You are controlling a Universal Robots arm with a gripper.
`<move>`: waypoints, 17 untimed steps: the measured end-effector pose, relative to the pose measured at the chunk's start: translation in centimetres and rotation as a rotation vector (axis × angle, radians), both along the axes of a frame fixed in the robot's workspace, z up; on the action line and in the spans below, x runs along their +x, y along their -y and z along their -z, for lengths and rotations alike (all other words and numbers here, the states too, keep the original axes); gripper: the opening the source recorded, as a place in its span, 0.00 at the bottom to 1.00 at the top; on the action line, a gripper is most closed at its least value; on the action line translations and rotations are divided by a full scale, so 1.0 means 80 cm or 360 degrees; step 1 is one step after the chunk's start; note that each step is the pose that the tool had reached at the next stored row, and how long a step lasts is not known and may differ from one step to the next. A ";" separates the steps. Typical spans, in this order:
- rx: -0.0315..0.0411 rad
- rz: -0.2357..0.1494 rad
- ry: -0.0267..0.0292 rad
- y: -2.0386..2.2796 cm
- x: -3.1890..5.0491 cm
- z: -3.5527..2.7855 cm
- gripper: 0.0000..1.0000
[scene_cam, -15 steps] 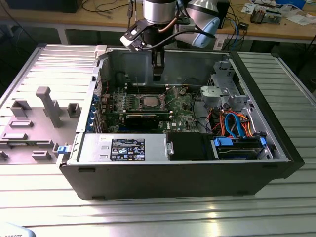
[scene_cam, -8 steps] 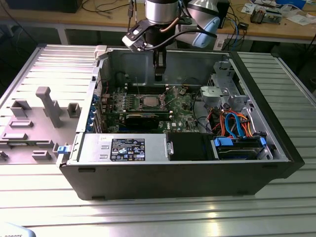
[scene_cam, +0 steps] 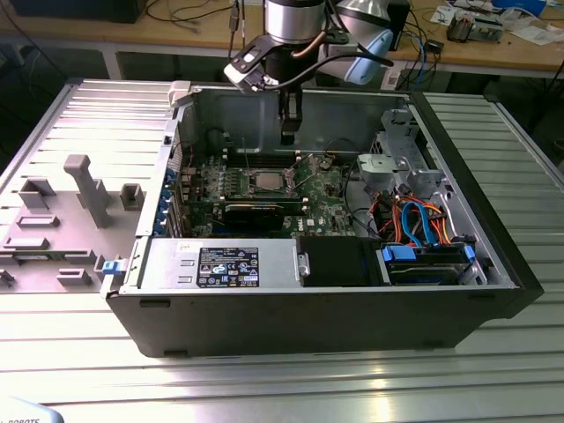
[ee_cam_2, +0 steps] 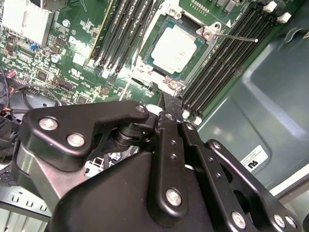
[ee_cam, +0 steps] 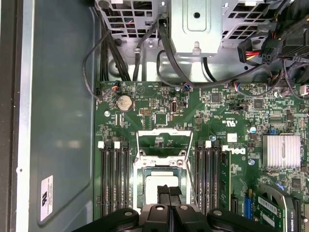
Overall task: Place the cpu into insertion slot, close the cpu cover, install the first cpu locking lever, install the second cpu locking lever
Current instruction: 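Close the cpu cover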
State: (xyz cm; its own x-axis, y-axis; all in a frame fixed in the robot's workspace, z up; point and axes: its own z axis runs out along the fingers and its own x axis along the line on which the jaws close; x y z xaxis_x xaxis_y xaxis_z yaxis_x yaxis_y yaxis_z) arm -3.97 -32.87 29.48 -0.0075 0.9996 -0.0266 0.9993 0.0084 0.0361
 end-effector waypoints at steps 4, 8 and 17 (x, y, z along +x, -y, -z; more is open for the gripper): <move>0.0000 0.0000 0.00001 0.0000 0.004 0.0000 0.11; 0.0000 0.0000 0.00001 0.0000 0.008 0.0000 0.11; 0.0000 0.0000 0.00001 0.0000 0.021 0.0000 0.11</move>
